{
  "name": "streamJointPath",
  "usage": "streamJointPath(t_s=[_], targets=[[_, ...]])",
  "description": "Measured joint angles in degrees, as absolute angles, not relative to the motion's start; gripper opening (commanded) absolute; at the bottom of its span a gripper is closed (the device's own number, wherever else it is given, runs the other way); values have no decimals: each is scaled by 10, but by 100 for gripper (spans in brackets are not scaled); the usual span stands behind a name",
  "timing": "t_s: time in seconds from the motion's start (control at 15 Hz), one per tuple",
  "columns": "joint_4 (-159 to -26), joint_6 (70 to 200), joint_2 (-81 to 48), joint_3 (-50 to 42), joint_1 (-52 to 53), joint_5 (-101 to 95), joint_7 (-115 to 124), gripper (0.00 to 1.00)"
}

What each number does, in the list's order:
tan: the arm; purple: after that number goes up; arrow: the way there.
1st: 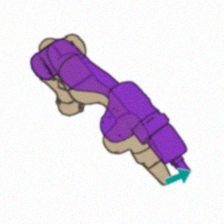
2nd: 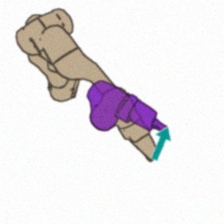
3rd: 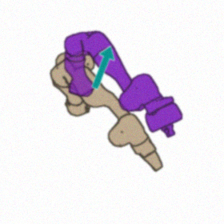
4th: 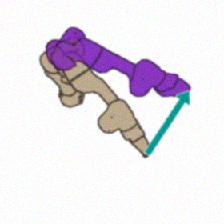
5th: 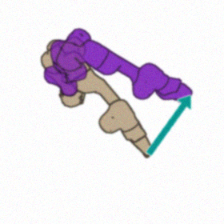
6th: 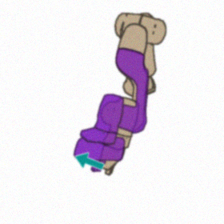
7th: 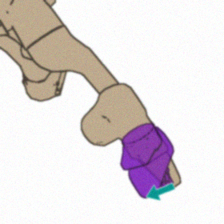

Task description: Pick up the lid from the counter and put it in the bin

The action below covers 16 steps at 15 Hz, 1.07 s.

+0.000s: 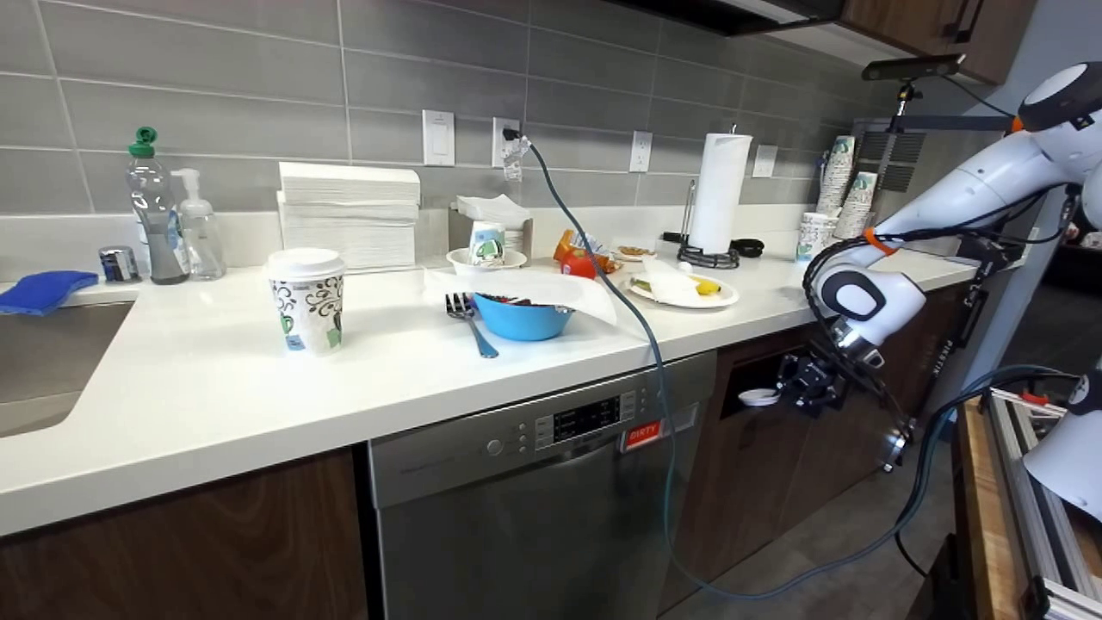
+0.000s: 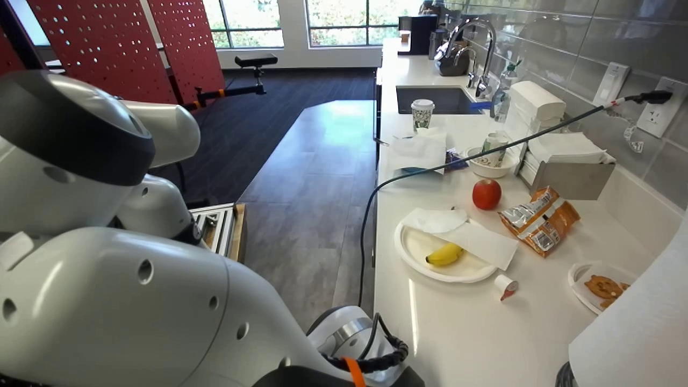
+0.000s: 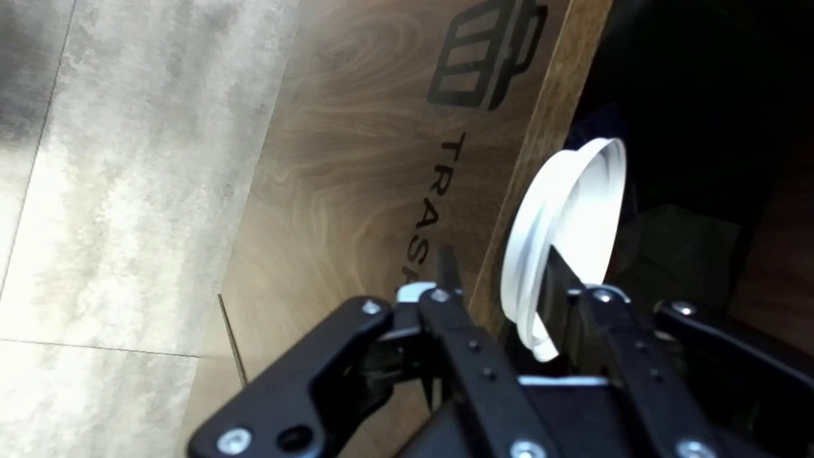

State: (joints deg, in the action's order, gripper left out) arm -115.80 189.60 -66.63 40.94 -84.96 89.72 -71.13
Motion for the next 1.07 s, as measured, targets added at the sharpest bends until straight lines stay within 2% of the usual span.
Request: streamJointPath(t_s=[0.6,0.8,1.07], targets=[[-1163,1915,-665,407,-850,880,-706,96],[-1163,1928,-665,407,-850,881,-706,100],[-1165,1925,-654,392,-835,879,-678,100]])
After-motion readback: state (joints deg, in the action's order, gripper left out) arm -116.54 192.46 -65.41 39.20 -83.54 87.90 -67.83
